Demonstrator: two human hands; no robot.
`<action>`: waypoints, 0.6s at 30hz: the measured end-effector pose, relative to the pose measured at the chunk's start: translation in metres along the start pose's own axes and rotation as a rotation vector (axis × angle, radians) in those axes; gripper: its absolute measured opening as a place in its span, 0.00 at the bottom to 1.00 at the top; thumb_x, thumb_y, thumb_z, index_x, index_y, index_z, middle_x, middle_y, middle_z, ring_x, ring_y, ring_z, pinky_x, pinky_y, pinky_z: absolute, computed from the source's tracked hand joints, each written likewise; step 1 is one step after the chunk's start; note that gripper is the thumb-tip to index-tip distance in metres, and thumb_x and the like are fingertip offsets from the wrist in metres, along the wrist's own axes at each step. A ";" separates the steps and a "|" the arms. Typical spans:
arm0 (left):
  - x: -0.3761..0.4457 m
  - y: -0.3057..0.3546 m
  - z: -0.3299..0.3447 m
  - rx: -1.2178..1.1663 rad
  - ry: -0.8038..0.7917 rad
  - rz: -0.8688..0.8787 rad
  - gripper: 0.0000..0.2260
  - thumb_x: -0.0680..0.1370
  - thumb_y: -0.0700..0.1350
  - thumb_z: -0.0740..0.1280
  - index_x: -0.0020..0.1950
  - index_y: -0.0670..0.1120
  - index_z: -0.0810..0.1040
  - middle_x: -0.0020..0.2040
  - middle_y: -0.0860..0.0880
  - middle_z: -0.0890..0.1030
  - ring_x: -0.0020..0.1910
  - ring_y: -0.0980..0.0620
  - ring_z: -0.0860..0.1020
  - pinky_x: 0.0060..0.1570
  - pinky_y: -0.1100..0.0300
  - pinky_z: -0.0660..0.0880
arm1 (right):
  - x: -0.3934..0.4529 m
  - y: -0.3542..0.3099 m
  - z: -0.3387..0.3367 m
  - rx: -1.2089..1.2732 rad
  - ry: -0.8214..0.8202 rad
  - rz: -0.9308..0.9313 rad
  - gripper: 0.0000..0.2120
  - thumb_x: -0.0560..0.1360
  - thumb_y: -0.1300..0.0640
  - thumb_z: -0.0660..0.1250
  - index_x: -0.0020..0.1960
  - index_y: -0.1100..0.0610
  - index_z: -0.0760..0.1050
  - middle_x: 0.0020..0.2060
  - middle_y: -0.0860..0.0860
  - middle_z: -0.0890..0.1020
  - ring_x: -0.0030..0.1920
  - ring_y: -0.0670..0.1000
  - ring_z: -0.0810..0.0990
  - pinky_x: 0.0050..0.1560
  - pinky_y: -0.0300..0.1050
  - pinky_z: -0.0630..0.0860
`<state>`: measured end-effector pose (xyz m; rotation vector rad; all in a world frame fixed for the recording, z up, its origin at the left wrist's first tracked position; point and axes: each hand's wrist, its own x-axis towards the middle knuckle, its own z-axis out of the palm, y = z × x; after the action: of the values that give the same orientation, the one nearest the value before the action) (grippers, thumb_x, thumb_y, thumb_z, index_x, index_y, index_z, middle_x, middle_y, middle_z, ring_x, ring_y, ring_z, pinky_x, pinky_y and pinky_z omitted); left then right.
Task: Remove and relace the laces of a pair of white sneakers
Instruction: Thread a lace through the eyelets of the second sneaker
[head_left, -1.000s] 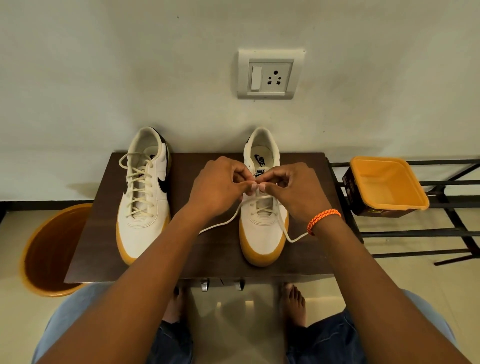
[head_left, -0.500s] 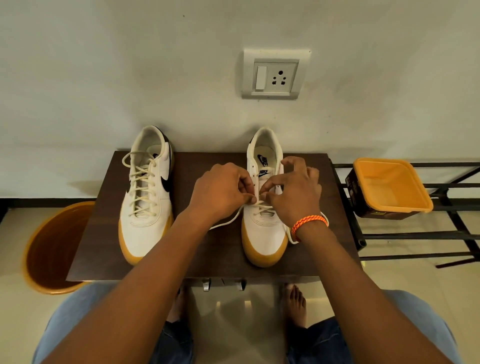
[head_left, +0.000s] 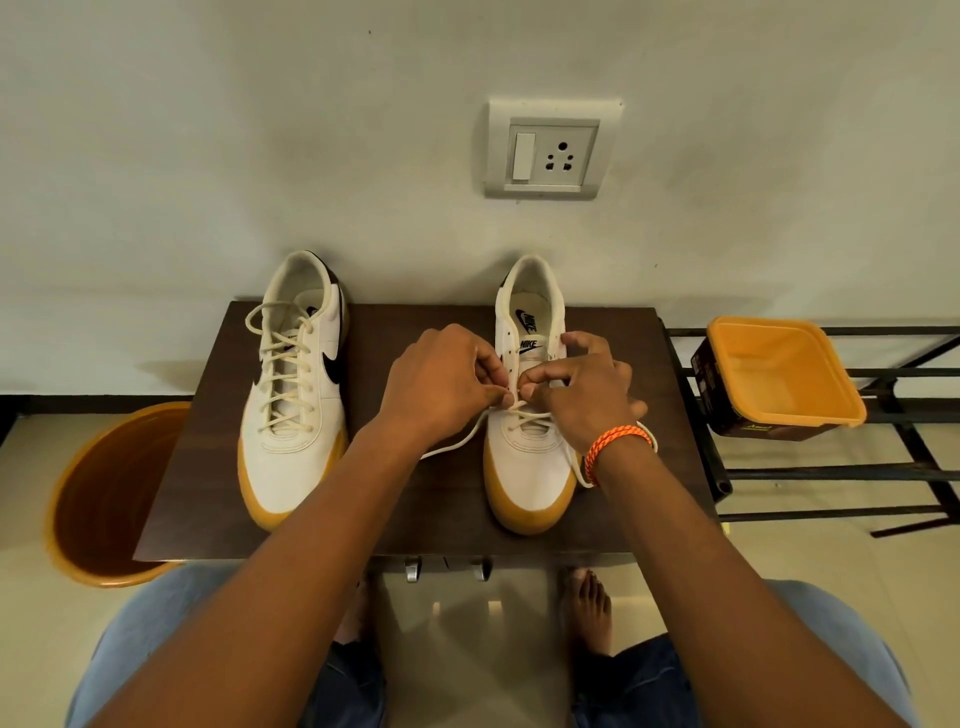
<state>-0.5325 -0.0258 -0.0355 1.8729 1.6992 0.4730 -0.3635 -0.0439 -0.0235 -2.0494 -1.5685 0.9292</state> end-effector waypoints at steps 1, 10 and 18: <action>0.000 0.000 0.000 0.002 0.003 0.001 0.07 0.70 0.53 0.83 0.42 0.56 0.87 0.36 0.60 0.85 0.37 0.64 0.82 0.44 0.55 0.84 | -0.001 0.000 0.001 -0.001 0.006 0.000 0.08 0.72 0.51 0.80 0.41 0.40 0.82 0.74 0.40 0.67 0.74 0.52 0.61 0.68 0.59 0.56; 0.000 -0.003 0.001 0.043 0.023 0.003 0.09 0.70 0.56 0.83 0.42 0.57 0.85 0.37 0.60 0.83 0.38 0.62 0.81 0.42 0.55 0.83 | -0.003 0.000 0.018 -0.024 0.152 0.001 0.08 0.74 0.55 0.79 0.41 0.44 0.82 0.69 0.42 0.69 0.71 0.53 0.63 0.64 0.56 0.57; 0.001 -0.002 0.003 0.019 -0.005 0.012 0.08 0.70 0.55 0.83 0.41 0.57 0.86 0.37 0.61 0.84 0.38 0.62 0.82 0.44 0.52 0.84 | 0.005 0.001 0.002 -0.132 -0.001 -0.052 0.05 0.74 0.52 0.78 0.45 0.42 0.84 0.68 0.42 0.69 0.69 0.52 0.63 0.59 0.52 0.53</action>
<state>-0.5321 -0.0248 -0.0389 1.8975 1.6954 0.4578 -0.3628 -0.0395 -0.0269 -2.0851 -1.7161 0.8281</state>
